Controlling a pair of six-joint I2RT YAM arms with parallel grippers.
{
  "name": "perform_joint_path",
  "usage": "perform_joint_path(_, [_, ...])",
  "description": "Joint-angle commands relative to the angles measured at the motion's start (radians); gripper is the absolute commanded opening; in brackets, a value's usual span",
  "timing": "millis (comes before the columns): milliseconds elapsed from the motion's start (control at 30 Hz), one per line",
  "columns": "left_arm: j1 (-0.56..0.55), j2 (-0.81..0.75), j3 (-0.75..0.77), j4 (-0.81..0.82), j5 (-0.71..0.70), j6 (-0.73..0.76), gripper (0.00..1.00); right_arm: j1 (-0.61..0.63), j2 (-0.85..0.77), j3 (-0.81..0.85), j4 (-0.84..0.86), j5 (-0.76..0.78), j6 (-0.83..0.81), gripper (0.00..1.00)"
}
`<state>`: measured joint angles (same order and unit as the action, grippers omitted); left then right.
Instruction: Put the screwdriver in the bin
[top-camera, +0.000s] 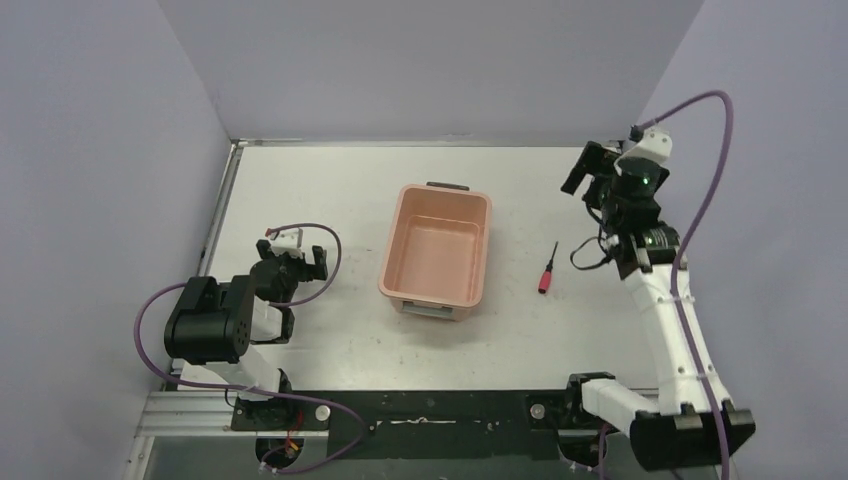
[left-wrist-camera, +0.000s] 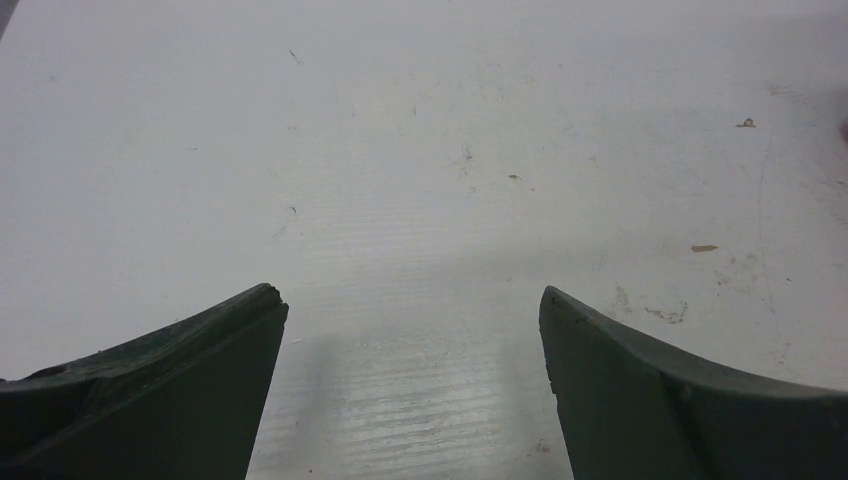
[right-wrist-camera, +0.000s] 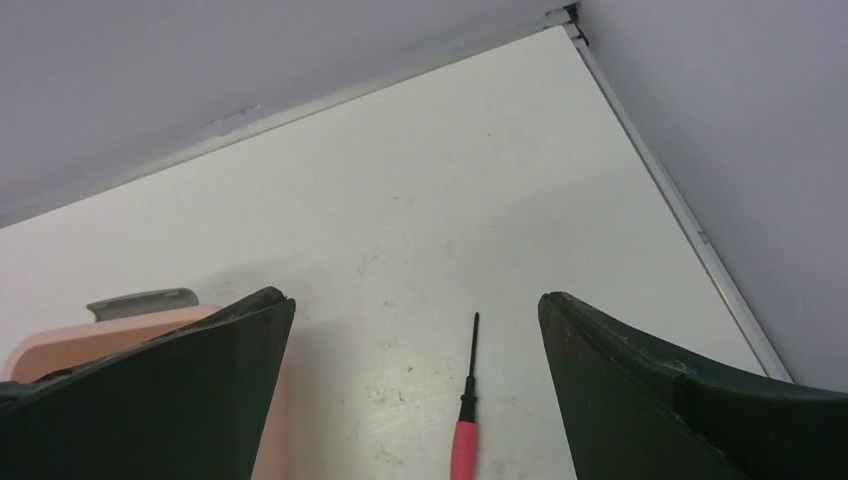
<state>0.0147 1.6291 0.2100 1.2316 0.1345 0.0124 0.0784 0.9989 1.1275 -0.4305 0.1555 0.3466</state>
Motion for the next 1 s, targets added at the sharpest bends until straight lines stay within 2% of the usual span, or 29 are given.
perform_joint_path(0, [-0.002, -0.012, 0.014, 0.047, -0.004, 0.003, 0.97, -0.004, 0.256, 0.164, -0.284, 0.065, 0.0, 1.0])
perform_joint_path(133, [-0.002, -0.012, 0.014, 0.048, -0.004, 0.004, 0.97, -0.012, 0.444, 0.185, -0.296, 0.006, -0.012, 1.0])
perform_joint_path(267, [-0.002, -0.011, 0.014, 0.047, -0.004, 0.003, 0.97, -0.015, 0.602, 0.123, -0.24, -0.057, -0.01, 0.98])
perform_joint_path(367, [-0.002, -0.011, 0.015, 0.048, -0.004, 0.003, 0.97, -0.016, 0.686, 0.054, -0.183, -0.117, -0.003, 0.91])
perform_joint_path(500, [-0.002, -0.012, 0.014, 0.048, -0.004, 0.003, 0.97, -0.015, 0.744, -0.027, -0.125, -0.182, 0.003, 0.72])
perform_joint_path(600, [-0.003, -0.012, 0.014, 0.048, -0.004, 0.004, 0.97, -0.014, 0.767, -0.08, -0.103, -0.196, 0.003, 0.53])
perform_joint_path(667, [-0.002, -0.012, 0.014, 0.049, -0.004, 0.004, 0.97, -0.014, 0.77, -0.1, -0.1, -0.196, 0.001, 0.32])
perform_joint_path(733, [-0.002, -0.012, 0.014, 0.048, -0.004, 0.004, 0.97, -0.014, 0.751, -0.111, -0.112, -0.193, -0.002, 0.06])
perform_joint_path(767, [-0.002, -0.012, 0.014, 0.048, -0.004, 0.004, 0.97, -0.014, 0.732, -0.107, -0.127, -0.183, -0.002, 0.0])
perform_joint_path(967, [-0.002, -0.011, 0.014, 0.048, -0.004, 0.003, 0.97, -0.002, 0.546, 0.0, -0.295, -0.115, -0.012, 0.0])
